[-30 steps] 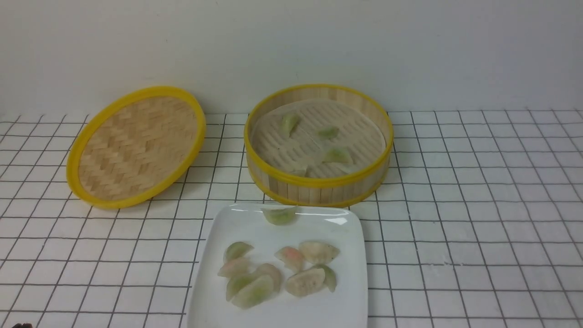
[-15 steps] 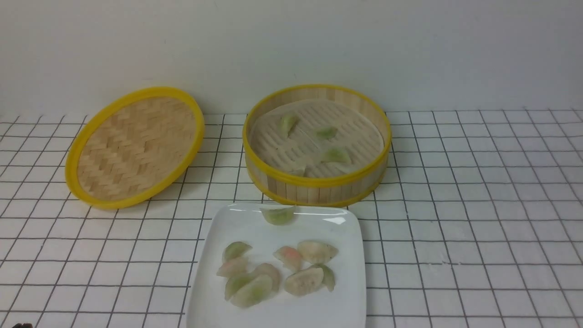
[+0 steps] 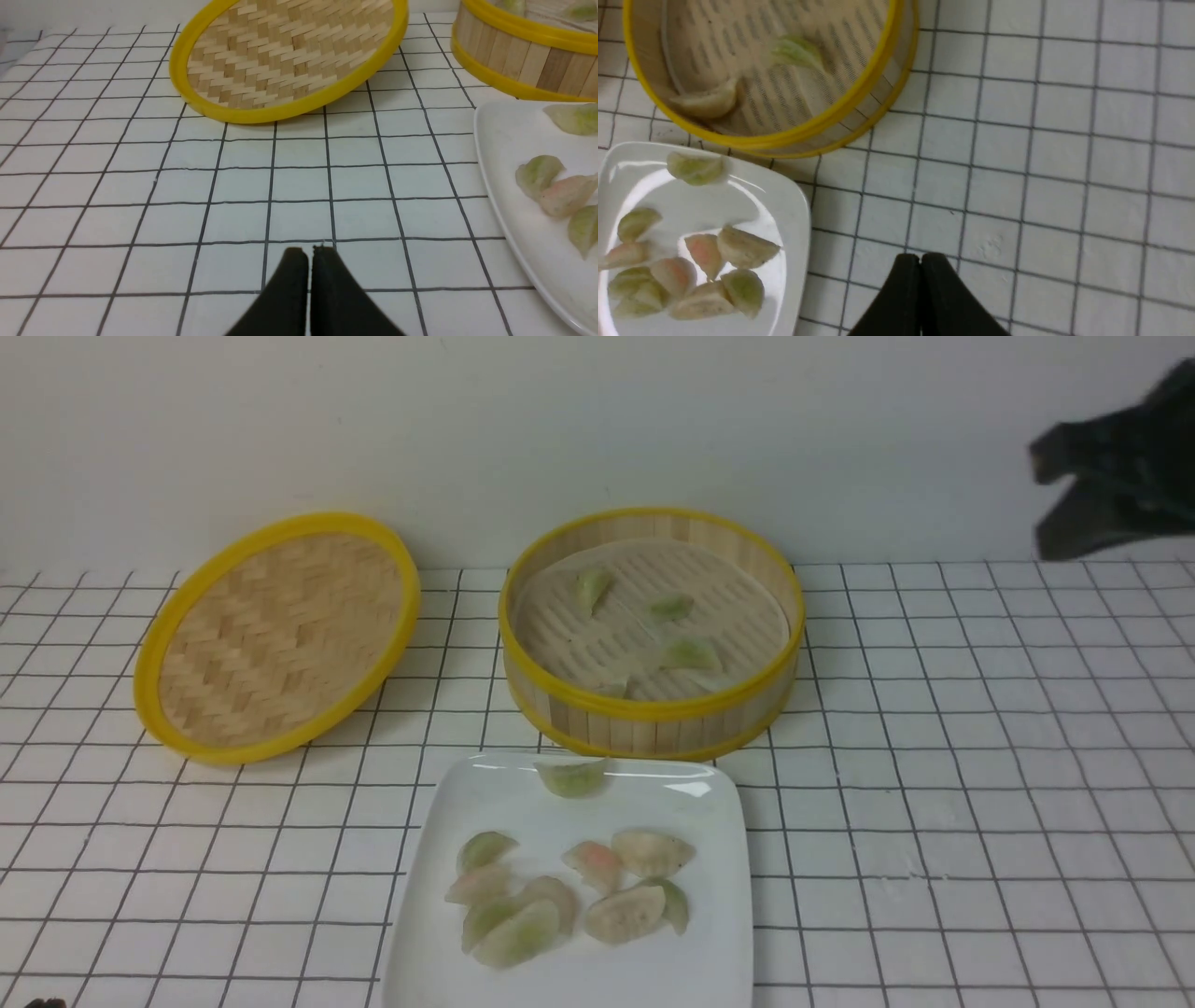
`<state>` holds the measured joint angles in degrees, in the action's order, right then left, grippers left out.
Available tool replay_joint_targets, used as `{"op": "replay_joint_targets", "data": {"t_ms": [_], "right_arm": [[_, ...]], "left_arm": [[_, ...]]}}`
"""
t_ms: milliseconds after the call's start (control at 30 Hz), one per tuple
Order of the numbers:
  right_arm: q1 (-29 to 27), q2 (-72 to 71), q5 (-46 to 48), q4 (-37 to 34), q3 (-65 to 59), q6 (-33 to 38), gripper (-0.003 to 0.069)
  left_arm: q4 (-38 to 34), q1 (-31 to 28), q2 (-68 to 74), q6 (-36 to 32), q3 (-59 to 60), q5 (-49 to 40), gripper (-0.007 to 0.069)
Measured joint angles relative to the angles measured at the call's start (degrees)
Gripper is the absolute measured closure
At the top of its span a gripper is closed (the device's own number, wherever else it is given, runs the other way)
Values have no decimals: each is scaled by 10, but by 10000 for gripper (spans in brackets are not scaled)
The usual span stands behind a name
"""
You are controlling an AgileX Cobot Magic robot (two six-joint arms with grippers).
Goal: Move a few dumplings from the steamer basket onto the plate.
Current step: Use the right arm to grab a dumpling from inside the steamer
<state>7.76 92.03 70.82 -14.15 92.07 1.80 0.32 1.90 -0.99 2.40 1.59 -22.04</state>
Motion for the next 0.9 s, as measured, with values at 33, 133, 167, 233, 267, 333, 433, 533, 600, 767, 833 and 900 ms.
{"op": "replay_joint_targets", "data": {"t_ms": [33, 133, 167, 233, 267, 333, 433, 533, 600, 767, 833, 900], "right_arm": [[17, 26, 1, 1, 24, -1, 672], [67, 81, 5, 13, 75, -2, 670], [76, 97, 5, 18, 89, -2, 669], [108, 147, 7, 38, 129, -3, 665], [120, 172, 7, 49, 149, -4, 659], [135, 214, 7, 65, 183, -4, 646], [155, 300, 7, 85, 259, -2, 588], [170, 368, 7, 97, 323, 12, 500], [178, 409, 7, 112, 367, 20, 426], [192, 478, 7, 155, 420, 25, 220], [193, 493, 7, 163, 423, 27, 148], [193, 502, 7, 168, 424, 32, 124]], "left_arm": [[0, 0, 0, 0, 0, 0, 631], [0, 0, 0, 0, 0, 0, 631], [0, 0, 0, 0, 0, 0, 631], [0, 0, 0, 0, 0, 0, 631], [0, 0, 0, 0, 0, 0, 631], [0, 0, 0, 0, 0, 0, 631], [0, 0, 0, 0, 0, 0, 631], [0, 0, 0, 0, 0, 0, 631], [0, 0, 0, 0, 0, 0, 631], [0, 0, 0, 0, 0, 0, 631], [0, 0, 0, 0, 0, 0, 631], [0, 0, 0, 0, 0, 0, 631]]}}
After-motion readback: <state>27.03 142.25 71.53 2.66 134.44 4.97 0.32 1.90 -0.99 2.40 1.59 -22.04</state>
